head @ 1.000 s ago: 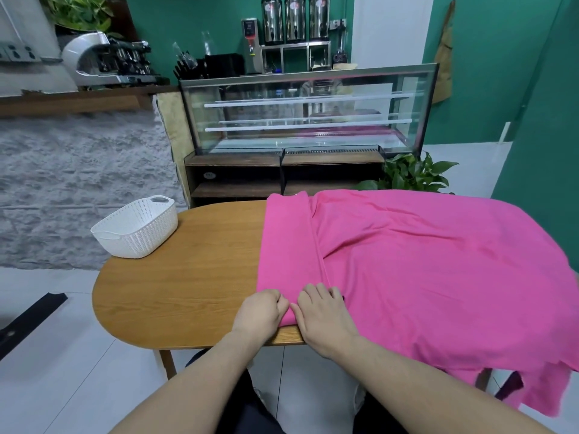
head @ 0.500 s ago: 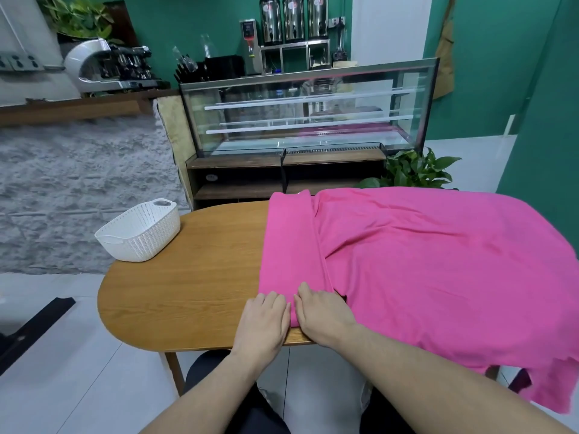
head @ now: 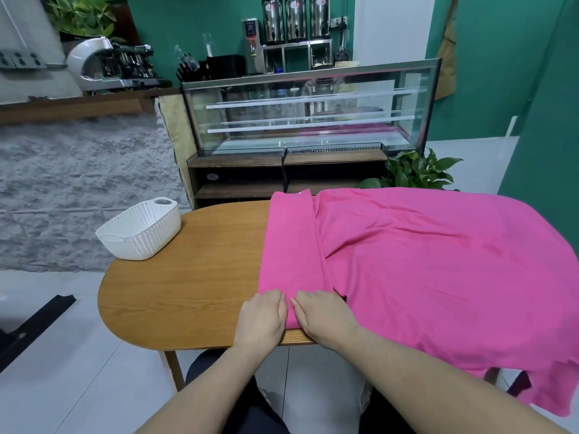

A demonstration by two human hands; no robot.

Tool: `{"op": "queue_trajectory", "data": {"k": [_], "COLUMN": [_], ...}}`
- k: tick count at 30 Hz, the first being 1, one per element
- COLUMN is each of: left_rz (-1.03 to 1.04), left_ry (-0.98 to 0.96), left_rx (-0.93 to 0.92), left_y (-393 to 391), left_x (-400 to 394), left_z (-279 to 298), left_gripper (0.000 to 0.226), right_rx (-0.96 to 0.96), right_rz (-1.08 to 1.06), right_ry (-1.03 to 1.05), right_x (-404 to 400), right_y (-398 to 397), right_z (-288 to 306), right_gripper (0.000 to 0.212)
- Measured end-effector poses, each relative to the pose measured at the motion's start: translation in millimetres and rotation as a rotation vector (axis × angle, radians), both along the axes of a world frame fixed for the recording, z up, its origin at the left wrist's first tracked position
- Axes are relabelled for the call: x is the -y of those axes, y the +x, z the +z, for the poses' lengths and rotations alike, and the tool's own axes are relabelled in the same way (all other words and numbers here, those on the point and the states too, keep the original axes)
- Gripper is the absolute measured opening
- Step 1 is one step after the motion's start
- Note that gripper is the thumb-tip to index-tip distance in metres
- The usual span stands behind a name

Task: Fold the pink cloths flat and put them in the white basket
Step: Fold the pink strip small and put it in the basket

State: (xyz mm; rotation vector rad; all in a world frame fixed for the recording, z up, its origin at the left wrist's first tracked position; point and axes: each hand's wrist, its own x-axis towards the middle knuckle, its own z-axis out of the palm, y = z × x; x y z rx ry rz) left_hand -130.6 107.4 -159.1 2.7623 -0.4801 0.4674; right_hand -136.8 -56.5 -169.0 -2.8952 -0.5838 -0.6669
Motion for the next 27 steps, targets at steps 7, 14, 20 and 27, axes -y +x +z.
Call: {"op": "queue_trajectory", "data": {"k": [7, 14, 20, 27], "left_rz": [-0.148, -0.049, 0.005, -0.089], "left_ry": [0.145, 0.009, 0.105, 0.209], "left_rx": [0.228, 0.009, -0.079, 0.159], "left_y": [-11.6, -4.2, 4.3, -10.8], "left_x": [-13.9, -4.0, 1.9, -12.5], "left_z": [-12.1, -7.6, -0.9, -6.4], "left_gripper": [0.028, 0.025, 0.032, 0.022], "right_rx": [-0.107, 0.139, 0.132, -0.214], "right_rz": [-0.044, -0.046, -0.023, -0.064], "right_ry": [0.070, -0.038, -0.016, 0.109], "right_x": [-8.5, -1.1, -1.5, -9.0], "right_y": [-5.7, -16.0, -14.1, -9.9], "right_z": [13.2, 2.8, 0.8, 12.6], "right_gripper": [0.030, 0.032, 0.029, 0.025]}}
